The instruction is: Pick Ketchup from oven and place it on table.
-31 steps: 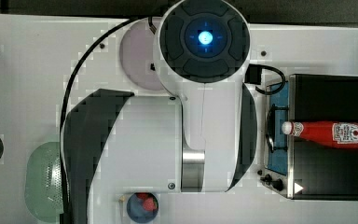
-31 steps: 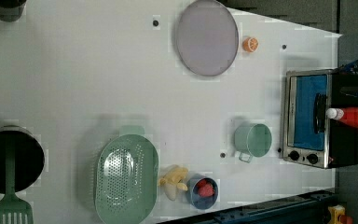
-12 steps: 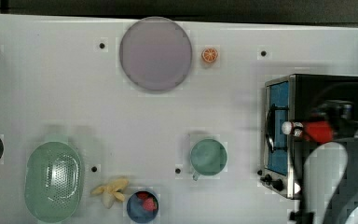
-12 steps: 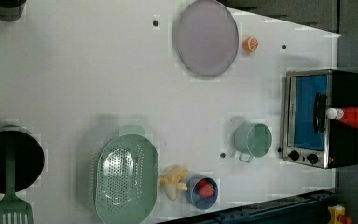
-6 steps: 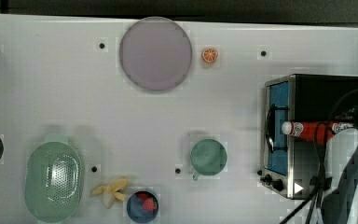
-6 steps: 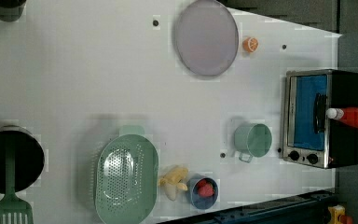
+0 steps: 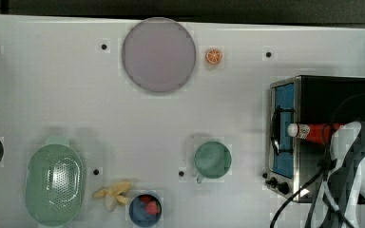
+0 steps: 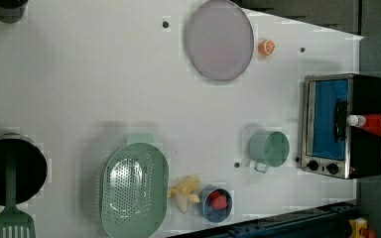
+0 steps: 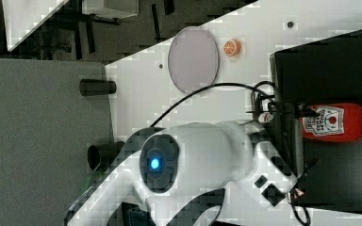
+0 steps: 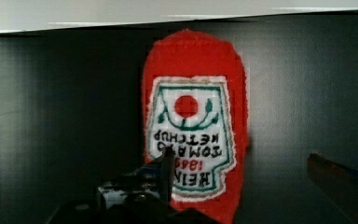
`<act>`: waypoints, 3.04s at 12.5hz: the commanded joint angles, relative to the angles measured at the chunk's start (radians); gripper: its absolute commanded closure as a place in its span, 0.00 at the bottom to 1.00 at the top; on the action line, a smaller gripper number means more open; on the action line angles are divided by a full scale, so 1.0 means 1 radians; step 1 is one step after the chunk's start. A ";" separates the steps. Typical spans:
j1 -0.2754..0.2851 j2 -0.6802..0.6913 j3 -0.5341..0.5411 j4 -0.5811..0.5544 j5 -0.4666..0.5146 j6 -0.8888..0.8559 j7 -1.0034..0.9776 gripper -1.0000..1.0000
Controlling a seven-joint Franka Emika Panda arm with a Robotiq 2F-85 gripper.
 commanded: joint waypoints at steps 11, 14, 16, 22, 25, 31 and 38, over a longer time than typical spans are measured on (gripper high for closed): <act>0.018 -0.010 0.008 0.152 0.110 -0.088 -0.099 0.37; 0.094 -0.122 0.037 0.239 0.095 -0.401 -0.098 0.37; 0.154 -0.161 0.126 0.232 0.081 -0.427 -0.093 0.37; 0.239 -0.128 0.381 0.140 -0.001 -0.348 -0.088 0.37; 0.249 -0.119 0.425 -0.014 -0.096 -0.170 -0.087 0.37; 0.251 -0.012 0.446 -0.330 -0.073 0.259 -0.085 0.37; 0.252 0.105 0.480 -0.352 -0.003 0.408 -0.080 0.00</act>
